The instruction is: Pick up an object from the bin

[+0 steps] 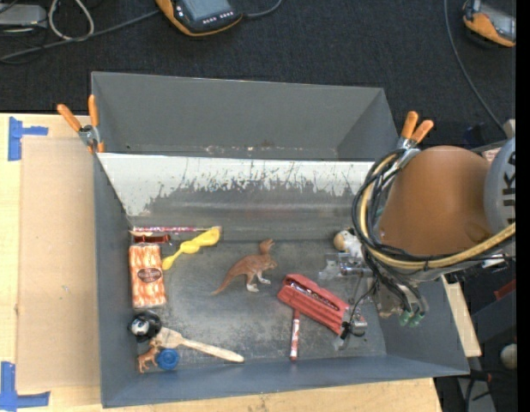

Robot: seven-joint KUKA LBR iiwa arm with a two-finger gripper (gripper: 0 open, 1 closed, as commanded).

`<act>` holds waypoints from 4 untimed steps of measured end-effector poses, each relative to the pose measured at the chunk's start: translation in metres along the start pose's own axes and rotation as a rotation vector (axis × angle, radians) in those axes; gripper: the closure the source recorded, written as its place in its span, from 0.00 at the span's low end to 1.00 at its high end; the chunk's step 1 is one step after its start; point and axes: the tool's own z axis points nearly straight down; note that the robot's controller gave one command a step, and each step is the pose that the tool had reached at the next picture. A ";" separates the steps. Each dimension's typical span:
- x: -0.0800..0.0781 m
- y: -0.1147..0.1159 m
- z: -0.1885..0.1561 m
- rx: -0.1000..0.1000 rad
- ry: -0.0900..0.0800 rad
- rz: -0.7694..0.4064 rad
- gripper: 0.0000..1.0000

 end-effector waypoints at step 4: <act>-0.083 0.003 0.129 -0.004 -0.015 0.012 0.00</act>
Offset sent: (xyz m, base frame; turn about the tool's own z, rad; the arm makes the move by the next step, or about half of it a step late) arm 0.0183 0.0316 -0.0719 0.0903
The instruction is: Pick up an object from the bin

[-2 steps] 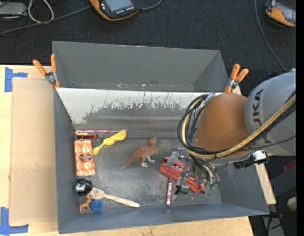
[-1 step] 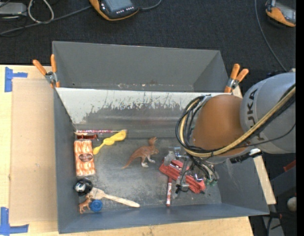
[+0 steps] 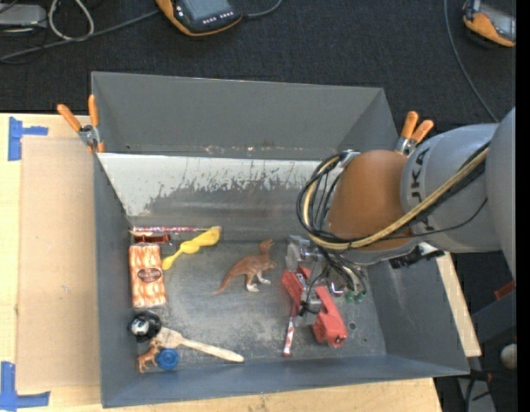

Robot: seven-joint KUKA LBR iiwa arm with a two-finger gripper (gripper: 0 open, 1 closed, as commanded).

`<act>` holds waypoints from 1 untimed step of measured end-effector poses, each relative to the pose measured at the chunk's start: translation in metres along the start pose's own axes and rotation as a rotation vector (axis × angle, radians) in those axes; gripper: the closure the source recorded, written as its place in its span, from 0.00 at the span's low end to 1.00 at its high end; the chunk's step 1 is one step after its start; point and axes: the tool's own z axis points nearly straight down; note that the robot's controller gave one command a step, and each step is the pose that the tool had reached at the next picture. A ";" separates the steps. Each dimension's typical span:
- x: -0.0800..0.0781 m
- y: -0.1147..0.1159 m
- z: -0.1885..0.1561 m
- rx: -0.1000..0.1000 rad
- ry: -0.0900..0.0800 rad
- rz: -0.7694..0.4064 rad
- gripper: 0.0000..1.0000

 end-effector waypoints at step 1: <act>-0.015 -0.038 0.005 0.002 -0.002 -0.120 1.00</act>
Offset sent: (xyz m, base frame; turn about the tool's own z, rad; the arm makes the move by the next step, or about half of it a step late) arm 0.0000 0.0000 0.0000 0.0000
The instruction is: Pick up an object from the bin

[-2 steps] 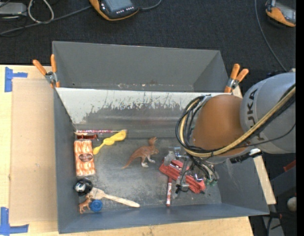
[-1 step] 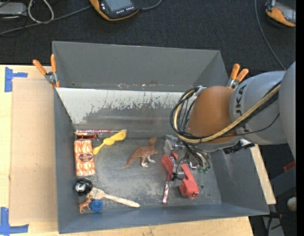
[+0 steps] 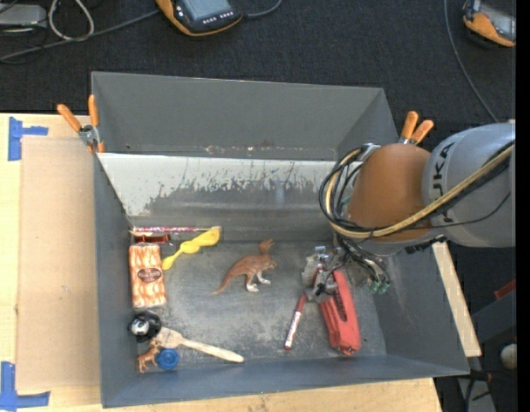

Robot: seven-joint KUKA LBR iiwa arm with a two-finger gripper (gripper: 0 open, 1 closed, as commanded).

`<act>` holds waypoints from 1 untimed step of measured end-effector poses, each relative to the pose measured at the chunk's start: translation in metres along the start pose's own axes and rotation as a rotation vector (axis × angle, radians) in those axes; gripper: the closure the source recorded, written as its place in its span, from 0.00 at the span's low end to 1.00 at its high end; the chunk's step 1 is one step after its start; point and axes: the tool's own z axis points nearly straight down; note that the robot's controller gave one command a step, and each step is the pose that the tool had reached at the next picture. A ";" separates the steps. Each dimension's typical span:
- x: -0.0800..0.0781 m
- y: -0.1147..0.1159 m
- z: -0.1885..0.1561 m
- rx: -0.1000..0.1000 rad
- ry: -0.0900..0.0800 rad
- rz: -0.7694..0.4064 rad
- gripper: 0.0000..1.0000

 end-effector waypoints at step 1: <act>0.000 0.000 0.000 0.000 0.000 0.001 0.00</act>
Offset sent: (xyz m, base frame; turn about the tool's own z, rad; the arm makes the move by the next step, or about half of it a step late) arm 0.0000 0.0000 0.0000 0.0000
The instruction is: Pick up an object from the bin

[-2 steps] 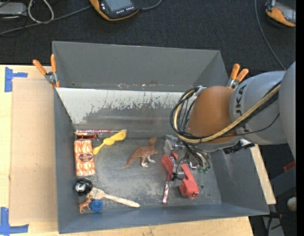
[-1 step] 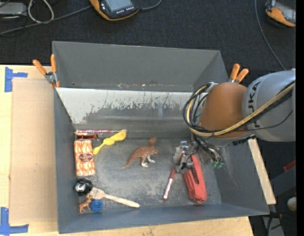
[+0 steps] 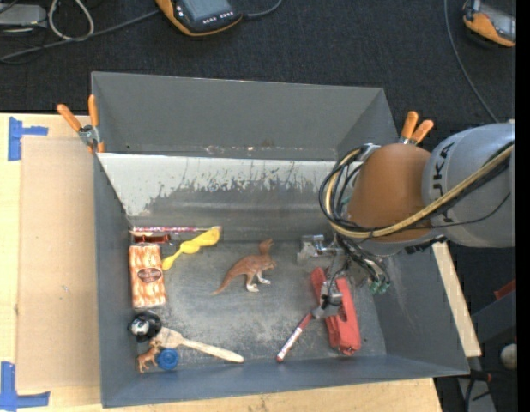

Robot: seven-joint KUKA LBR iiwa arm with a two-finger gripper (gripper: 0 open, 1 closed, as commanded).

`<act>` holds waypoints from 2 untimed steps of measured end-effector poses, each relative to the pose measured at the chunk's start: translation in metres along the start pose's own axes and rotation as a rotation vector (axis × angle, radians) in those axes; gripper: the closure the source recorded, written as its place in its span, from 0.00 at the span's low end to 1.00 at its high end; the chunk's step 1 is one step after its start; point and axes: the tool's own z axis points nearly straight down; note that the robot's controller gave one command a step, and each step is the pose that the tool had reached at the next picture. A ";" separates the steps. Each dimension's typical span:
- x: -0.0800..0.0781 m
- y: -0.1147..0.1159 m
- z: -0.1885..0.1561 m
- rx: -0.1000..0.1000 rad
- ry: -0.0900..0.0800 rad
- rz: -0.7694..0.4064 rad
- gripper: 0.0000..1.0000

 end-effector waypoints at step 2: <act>-0.013 -0.009 -0.033 -0.001 0.001 -0.074 0.00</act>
Offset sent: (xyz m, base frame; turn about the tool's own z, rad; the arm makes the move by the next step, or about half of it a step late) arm 0.0165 -0.0105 0.0413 -0.0876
